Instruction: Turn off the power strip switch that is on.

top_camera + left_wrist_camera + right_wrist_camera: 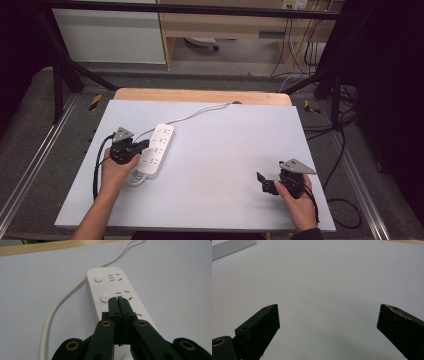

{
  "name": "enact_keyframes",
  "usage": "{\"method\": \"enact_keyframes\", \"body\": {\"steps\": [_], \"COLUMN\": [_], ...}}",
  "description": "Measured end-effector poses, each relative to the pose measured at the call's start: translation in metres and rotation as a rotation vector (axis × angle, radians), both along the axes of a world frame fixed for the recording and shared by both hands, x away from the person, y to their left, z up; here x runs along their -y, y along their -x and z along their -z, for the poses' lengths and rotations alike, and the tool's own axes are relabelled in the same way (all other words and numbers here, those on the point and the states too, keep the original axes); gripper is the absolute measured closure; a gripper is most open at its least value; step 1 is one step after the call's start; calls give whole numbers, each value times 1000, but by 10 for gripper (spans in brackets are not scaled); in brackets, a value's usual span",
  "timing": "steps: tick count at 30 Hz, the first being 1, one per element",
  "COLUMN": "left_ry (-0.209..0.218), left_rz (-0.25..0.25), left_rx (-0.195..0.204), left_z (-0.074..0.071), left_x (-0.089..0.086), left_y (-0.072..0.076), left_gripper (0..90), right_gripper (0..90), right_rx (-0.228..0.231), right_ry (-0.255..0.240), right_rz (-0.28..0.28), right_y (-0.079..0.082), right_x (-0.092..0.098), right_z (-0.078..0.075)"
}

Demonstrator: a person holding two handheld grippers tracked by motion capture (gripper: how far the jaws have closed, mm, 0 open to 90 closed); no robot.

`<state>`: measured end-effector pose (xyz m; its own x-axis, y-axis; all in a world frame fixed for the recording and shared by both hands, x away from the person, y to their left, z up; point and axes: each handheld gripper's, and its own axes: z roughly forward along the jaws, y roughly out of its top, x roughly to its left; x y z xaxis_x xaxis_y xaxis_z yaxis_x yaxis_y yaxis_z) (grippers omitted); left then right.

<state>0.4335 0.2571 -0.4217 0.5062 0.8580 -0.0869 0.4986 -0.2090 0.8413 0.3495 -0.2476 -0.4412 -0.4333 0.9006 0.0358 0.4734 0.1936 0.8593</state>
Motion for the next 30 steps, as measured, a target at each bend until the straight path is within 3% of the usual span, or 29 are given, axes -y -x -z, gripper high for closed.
{"method": "enact_keyframes", "body": {"steps": [5, 30], "left_ry": [-11, -50], "left_rz": [0, 2], "left_rx": [-17, -22], "left_z": [5, 11], "left_x": [2, 5], "left_y": [-1, -5], "left_gripper": [900, 900], "right_gripper": [50, 43], "right_rx": [-3, -34], "right_ry": [0, -19], "right_rz": [0, -5], "right_y": [0, 1], "right_x": [0, -1], "right_z": [0, -1]}}
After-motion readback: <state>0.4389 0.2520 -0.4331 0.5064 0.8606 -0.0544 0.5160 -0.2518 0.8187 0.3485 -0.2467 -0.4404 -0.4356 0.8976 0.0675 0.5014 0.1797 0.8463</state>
